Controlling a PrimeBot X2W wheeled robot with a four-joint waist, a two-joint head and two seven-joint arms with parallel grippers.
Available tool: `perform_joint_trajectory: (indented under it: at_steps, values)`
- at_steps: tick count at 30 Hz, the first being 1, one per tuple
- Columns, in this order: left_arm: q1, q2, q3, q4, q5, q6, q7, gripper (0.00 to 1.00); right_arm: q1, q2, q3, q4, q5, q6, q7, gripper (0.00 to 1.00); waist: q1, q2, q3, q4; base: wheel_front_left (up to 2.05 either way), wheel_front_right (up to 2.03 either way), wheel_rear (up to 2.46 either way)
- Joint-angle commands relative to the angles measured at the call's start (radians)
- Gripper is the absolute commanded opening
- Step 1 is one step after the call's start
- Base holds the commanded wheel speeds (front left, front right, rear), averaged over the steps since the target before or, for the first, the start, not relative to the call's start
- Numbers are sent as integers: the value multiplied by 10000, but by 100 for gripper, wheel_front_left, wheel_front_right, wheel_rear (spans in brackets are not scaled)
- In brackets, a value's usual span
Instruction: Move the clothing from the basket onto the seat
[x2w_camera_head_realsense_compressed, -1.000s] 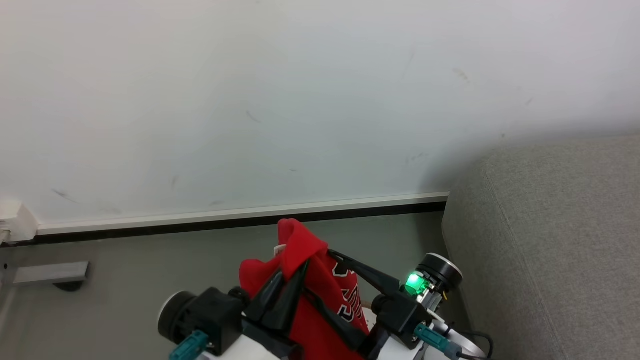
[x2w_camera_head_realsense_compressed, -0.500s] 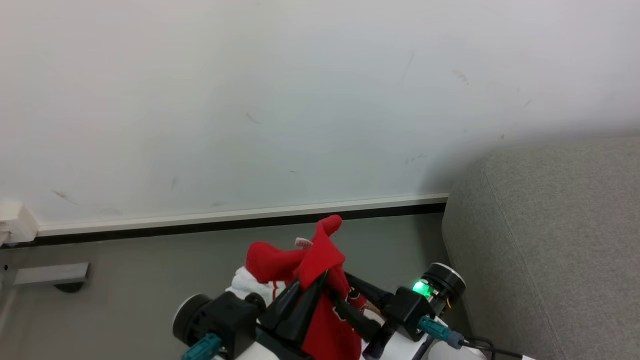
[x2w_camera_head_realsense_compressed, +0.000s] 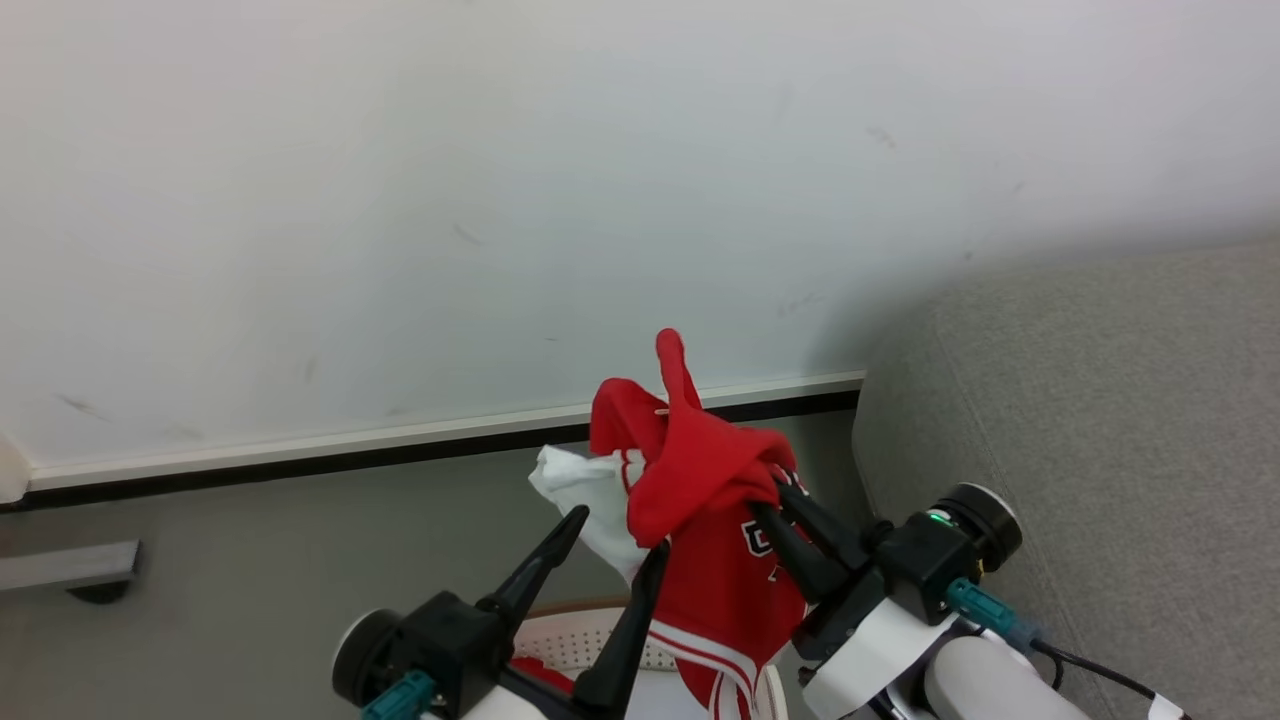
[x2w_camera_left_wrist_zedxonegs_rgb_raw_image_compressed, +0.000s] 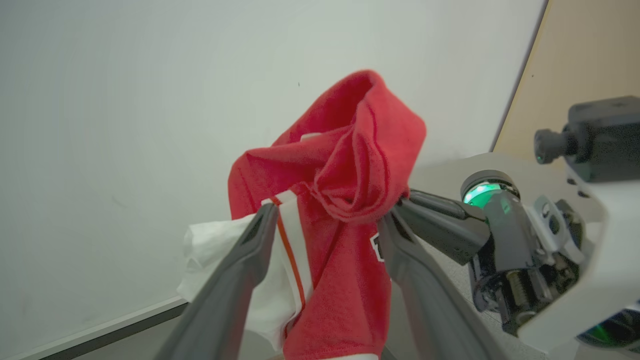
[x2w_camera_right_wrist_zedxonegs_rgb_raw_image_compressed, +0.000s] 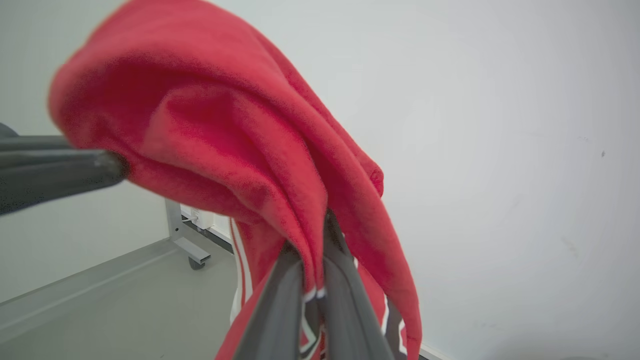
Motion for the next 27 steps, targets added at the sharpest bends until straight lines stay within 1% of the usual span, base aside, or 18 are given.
perform_joint_trajectory:
  at_steps: [1,6,13,18,22,27]
  values:
    - [124,72,22,166,99,29,-95,100,167,-116,-244,-153,-114,-21,-1,0,-1,0,81,-257,0,0,0]
    - [70,21,20,542,65,66,-348,100,352,-265,-887,-513,-373,-21,-1,0,-1,0,260,-904,0,0,0]
    - [-178,26,89,892,25,101,-584,100,489,-319,-1509,-847,-662,-21,1,0,-1,0,563,-2027,0,0,0]
    - [-269,-12,-37,1075,-43,30,-690,100,677,-427,-1922,-1082,-840,-21,-1,0,-1,0,729,-2639,0,0,0]
    - [-345,-20,-106,1164,-37,9,-741,100,812,-521,-2193,-1264,-938,-21,-1,0,-1,0,831,-2943,0,0,0]
    - [-429,-13,-176,1211,-34,4,-764,100,935,-508,-2514,-1459,-1030,-21,0,0,-1,0,953,-3057,0,0,0]
